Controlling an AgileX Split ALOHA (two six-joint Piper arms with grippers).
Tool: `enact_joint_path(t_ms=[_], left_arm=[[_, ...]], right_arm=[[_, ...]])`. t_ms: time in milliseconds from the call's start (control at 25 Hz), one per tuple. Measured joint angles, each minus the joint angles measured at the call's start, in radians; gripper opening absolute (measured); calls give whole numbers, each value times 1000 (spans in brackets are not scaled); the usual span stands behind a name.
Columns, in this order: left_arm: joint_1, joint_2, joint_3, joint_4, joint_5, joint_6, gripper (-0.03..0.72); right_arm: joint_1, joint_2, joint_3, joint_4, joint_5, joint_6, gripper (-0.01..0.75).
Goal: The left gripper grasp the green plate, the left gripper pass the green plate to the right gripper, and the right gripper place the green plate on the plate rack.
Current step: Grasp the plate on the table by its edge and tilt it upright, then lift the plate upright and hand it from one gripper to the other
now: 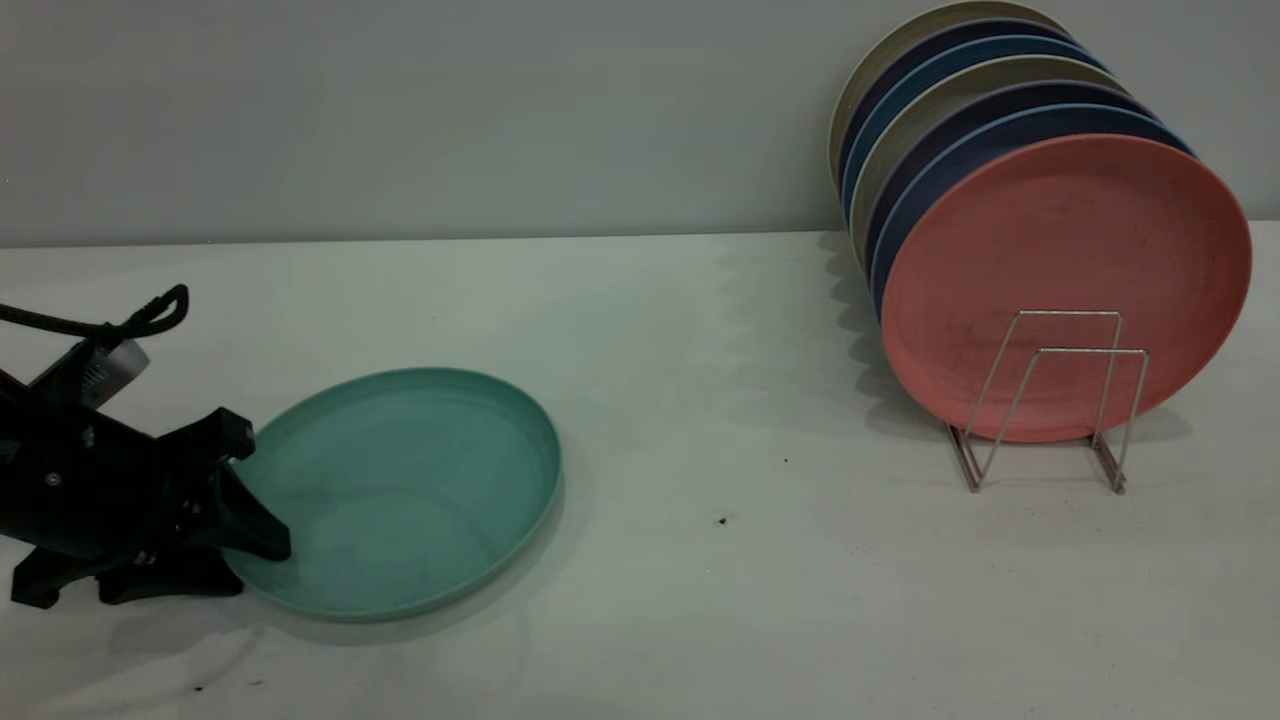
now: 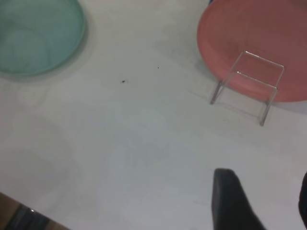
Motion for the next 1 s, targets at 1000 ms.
enact_joint_path(t_ms=[1000], left_arm=[[-60,-191,-133,38,127,167,14]], right_arm=[[0,336,-2,698,-122,-447,366]])
